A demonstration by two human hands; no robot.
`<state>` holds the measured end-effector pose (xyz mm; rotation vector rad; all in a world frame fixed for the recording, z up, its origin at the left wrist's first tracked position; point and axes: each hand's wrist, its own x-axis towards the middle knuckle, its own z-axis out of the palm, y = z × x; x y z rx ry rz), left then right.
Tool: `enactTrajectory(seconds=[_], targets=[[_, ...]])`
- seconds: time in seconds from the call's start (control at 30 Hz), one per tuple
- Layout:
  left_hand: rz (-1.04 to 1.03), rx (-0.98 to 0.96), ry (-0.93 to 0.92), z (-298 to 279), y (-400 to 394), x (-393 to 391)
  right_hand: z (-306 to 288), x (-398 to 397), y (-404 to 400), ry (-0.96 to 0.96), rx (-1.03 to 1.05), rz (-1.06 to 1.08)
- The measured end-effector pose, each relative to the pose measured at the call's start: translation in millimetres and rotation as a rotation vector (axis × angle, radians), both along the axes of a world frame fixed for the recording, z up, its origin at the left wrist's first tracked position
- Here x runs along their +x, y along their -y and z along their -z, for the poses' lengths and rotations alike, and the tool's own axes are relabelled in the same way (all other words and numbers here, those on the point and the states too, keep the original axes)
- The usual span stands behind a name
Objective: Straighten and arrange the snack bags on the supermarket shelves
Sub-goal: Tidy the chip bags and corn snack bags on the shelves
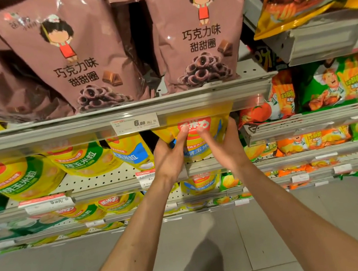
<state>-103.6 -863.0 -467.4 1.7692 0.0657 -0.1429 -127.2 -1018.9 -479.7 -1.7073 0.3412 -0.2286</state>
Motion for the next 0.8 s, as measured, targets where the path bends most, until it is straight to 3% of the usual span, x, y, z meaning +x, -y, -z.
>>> enactTrajectory(seconds=[0.1, 0.27, 0.67, 0.8], targets=[[-0.012, -0.054, -0.027, 2.1, -8.2, -5.8, 9.2, -3.0, 6.9, -0.065, 0.004, -0.049], [-0.106, 0.042, 0.085, 2.4, -13.7, -13.7, 15.7, 1.3, 2.5, -0.085, -0.026, -0.037], [0.005, 0.165, 0.159, 5.2, -22.9, -22.0, 17.0, -1.8, 9.1, -0.012, -0.002, -0.005], [0.000, 0.204, 0.088, 6.7, -28.2, -23.7, 12.7, -7.9, 8.8, -0.027, -0.004, -0.024]])
